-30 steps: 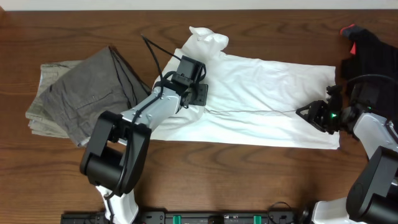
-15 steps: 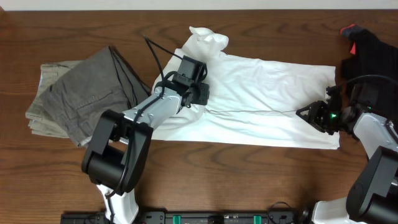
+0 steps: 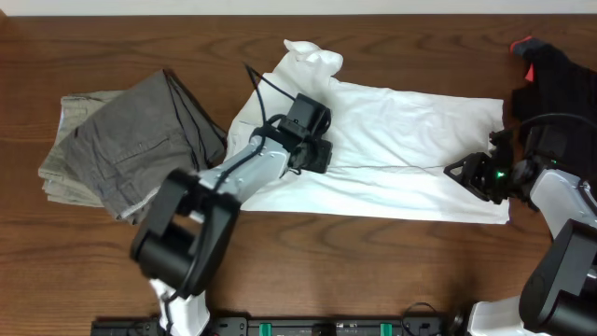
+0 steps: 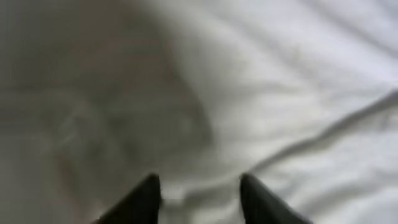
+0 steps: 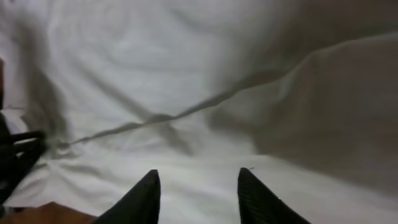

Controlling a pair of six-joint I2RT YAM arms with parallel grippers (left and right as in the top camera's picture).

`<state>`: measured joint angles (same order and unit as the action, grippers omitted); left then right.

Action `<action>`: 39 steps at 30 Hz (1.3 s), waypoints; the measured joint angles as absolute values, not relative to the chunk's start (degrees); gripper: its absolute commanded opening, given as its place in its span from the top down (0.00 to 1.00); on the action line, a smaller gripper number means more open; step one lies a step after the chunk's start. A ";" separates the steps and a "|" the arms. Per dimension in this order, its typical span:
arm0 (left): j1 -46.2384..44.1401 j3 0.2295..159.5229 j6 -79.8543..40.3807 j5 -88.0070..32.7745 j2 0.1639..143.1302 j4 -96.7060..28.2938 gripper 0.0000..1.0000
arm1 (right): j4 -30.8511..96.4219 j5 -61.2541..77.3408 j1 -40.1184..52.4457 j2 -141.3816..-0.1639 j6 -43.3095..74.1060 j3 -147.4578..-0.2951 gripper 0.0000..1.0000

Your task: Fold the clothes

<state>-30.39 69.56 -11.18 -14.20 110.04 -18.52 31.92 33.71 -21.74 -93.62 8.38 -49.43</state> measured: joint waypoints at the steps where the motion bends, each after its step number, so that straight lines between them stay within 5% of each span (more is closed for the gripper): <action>1: -30.04 70.06 -11.22 -13.61 107.94 -20.62 0.41 | 31.92 33.30 -21.74 -93.62 8.32 -49.43 0.55; 8: -26.22 73.10 -8.86 -9.91 89.91 -30.87 0.36 | 32.67 32.03 -23.83 -93.62 8.38 -50.19 0.49; 10: -25.04 73.28 -8.36 -8.95 85.30 -33.21 0.18 | 34.72 31.81 -25.80 -93.62 8.36 -52.16 0.49; 14: -24.10 73.28 -7.66 -8.08 79.20 -35.99 0.05 | 40.80 30.13 -26.98 -93.62 8.23 -59.33 0.47; 24: -23.75 73.28 -7.46 -6.50 75.59 -37.95 0.05 | 43.97 24.64 -25.34 -94.91 8.03 -80.53 0.43; 29: -21.17 73.52 -7.31 -10.76 81.56 -39.62 0.06 | 42.76 22.57 -25.32 -102.35 8.03 -89.45 0.33; 39: -17.72 94.32 -6.13 -17.98 99.11 -37.52 0.05 | 34.89 21.52 -25.15 -120.18 7.25 -94.83 0.32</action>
<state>-17.72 94.32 -6.13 -17.98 99.11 -37.52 34.89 21.52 -25.15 -120.18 7.25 -94.83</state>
